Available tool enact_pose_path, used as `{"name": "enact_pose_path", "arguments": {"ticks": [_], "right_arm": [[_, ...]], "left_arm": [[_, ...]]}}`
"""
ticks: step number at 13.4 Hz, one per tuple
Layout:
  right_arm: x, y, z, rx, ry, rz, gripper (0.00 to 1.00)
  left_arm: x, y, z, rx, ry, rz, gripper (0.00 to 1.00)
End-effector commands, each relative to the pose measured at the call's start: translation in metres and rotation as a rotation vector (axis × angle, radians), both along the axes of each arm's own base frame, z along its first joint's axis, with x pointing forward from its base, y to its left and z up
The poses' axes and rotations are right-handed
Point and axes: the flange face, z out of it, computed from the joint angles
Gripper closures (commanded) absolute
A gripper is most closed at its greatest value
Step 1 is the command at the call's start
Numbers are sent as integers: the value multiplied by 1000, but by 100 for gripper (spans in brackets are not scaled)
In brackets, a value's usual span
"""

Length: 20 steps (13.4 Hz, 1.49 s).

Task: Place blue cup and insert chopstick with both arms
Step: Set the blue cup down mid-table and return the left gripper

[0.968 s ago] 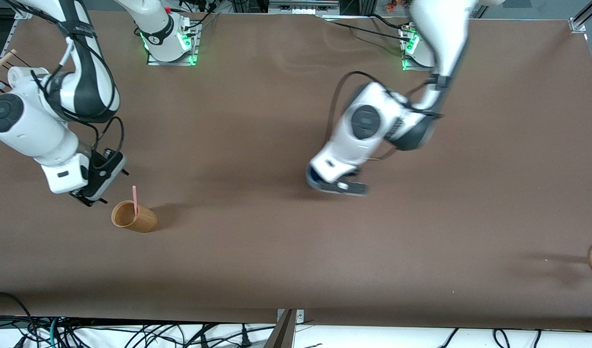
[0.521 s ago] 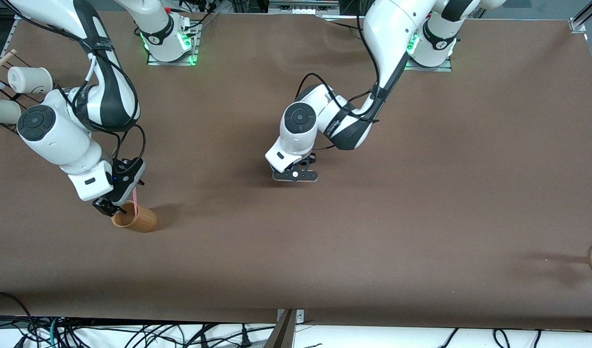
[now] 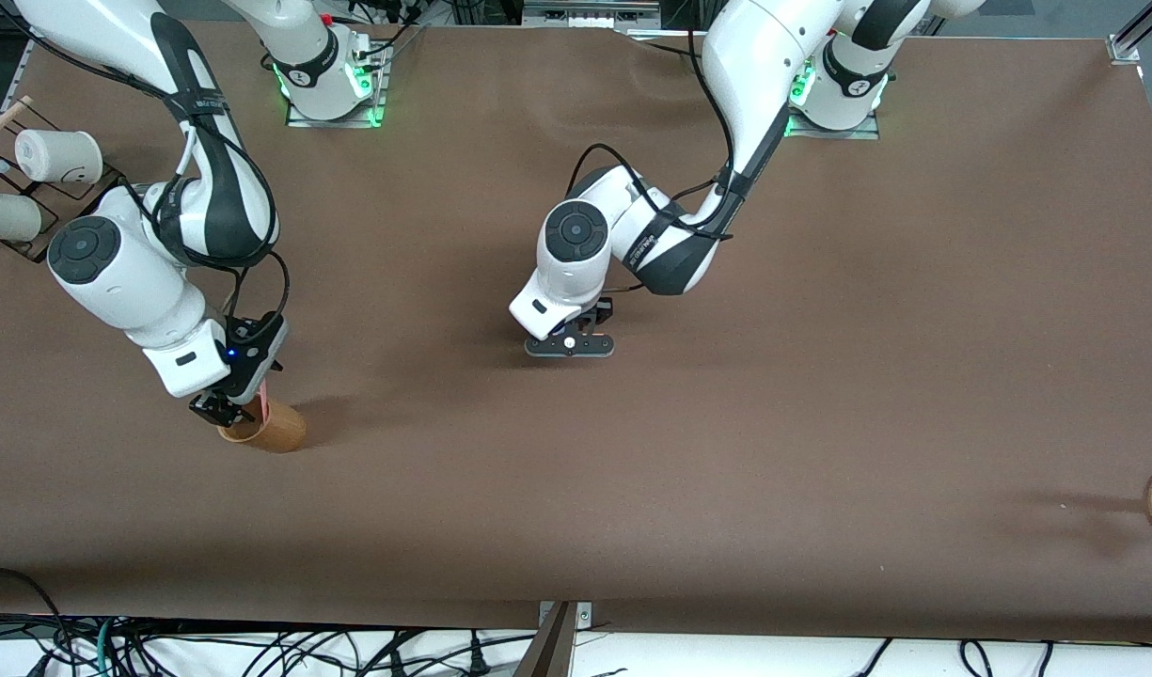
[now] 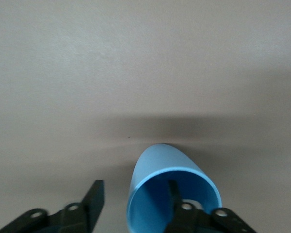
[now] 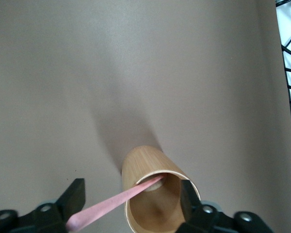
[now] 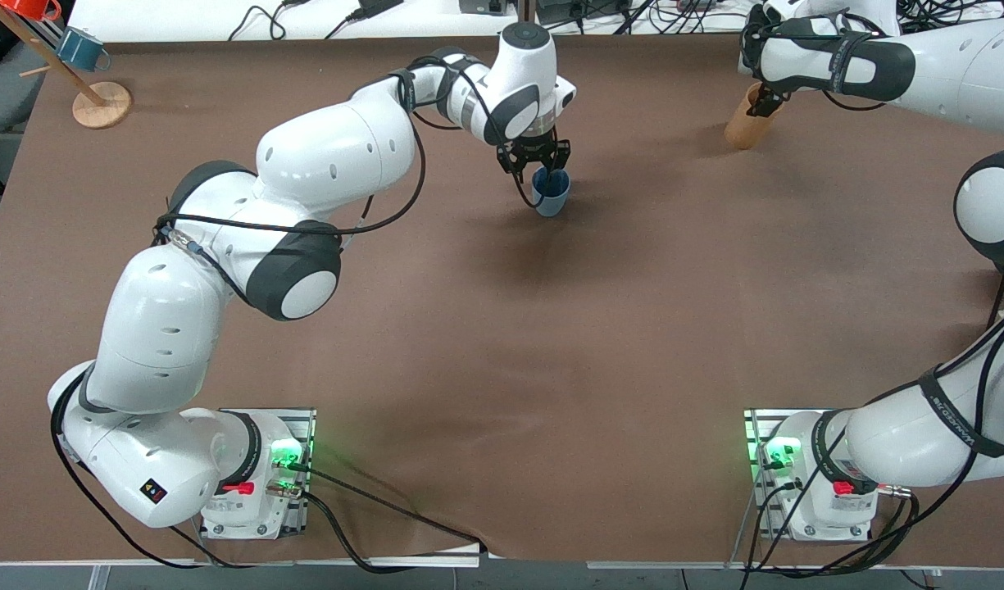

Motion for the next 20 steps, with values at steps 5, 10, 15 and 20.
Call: {"name": "enact_pose_path", "arguments": {"ticks": [5,10,15,20], "right_arm": [[0,-3,-2,6,-10,15,57],[1,-4,4,5,-18,25,82],[2,-4,13,8,-29,22,100],[-3,-10,66,56,-9,-17,100]], "left_arm": [[83,160,191,-19,-48,16,0],[100,312,267,7,-98,127,0],[79,459,328,-45,-74,204,0],[46,496,316,22,26,21,0]]}}
